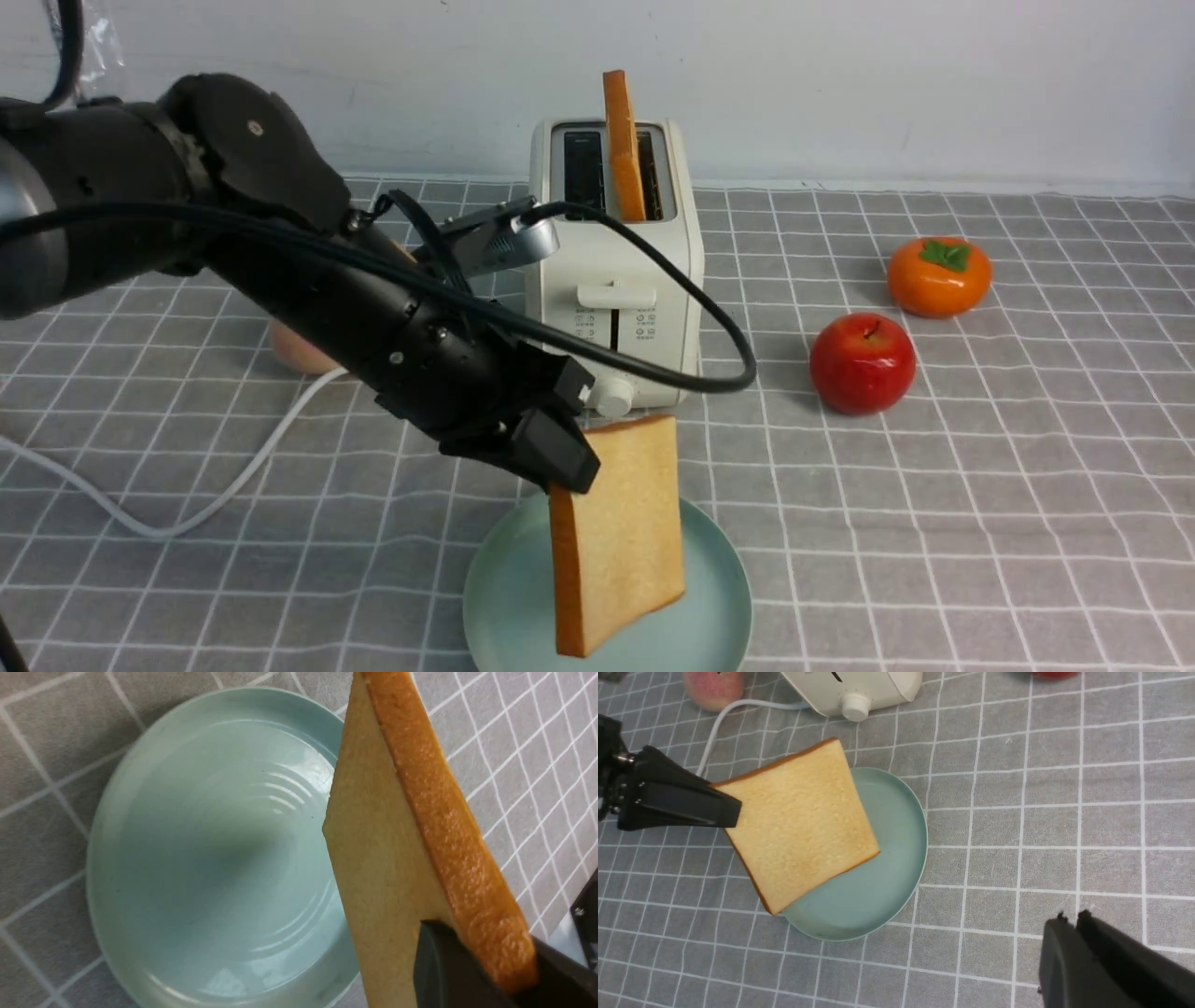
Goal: Take toasted bread from bread machine on grey coffee table place on plate.
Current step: 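Place the slice of bread on the plate with the left gripper, then grasp the toast slice in the toaster and pull it up out of the slot with the right gripper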
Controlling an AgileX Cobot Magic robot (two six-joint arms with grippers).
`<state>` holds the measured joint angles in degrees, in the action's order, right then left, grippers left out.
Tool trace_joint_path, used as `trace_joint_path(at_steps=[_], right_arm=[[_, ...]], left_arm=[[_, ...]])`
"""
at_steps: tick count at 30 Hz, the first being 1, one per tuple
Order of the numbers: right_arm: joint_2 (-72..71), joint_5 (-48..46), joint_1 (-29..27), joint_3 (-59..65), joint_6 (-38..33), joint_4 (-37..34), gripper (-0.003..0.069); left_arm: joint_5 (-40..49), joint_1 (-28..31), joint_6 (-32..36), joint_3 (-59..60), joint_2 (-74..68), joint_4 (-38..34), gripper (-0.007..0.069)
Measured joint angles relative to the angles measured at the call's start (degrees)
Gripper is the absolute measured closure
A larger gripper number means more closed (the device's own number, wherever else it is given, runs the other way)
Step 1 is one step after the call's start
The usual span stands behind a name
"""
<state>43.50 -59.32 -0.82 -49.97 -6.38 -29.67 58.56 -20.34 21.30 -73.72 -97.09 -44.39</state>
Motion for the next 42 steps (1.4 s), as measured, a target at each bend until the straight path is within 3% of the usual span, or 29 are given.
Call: trace_joint_path(at_steps=[7,14,17,21,24,25,28,32,33,37,42], right_arm=[[0.0,0.0,0.0,0.0,0.0,0.0,0.0616],[0.0,-0.07,0.0,0.0,0.0,0.0,0.0614],[0.0,-0.12,0.0,0.0,0.0,0.0,0.0608],[0.0,-0.12,0.0,0.0,0.0,-0.34,0.0604],[0.4,-0.06,0.0,-0.06,-0.14,-2.32,0.0604],[1.52,-0.26,0.0,-0.54,-1.23,-4.56,0.0596],[4.34,-0.82,0.0,-2.16,-4.89,-7.36,0.0573],[9.29,-1.32,0.0,-5.92,-7.91,-9.09,0.0523],[11.75,-1.56,0.0,-8.58,-8.73,-9.14,0.0498],[17.67,-1.21,2.68,-15.44,-10.25,-9.21,0.0465],[25.0,4.29,11.64,-19.84,-10.43,-6.82,0.0456]], left_arm=[[-0.37,0.0,-0.67,0.0,-3.61,-2.92,0.0534],[0.16,0.0,-5.87,0.0,-5.48,0.69,0.0525],[0.06,0.0,-7.56,0.0,-5.54,4.14,0.0464],[1.46,0.0,-10.98,-0.67,-5.67,10.49,0.0284],[3.43,0.0,-14.58,-2.49,-5.73,14.11,0.0251],[5.34,0.0,-18.7,-4.74,-5.73,17.61,0.0248],[6.79,0.0,-24.16,-7.17,-4.71,23.54,0.0278],[7.26,0.0,-29.83,-8.2,0.45,30.65,0.0396],[7.56,0.0,-31.24,-8.2,3.4,32.99,0.0473],[6.56,0.0,-31.92,-5.49,13.28,34.65,0.0638],[-1.35,0.0,-31.25,4.55,28.91,34.83,0.0638]])
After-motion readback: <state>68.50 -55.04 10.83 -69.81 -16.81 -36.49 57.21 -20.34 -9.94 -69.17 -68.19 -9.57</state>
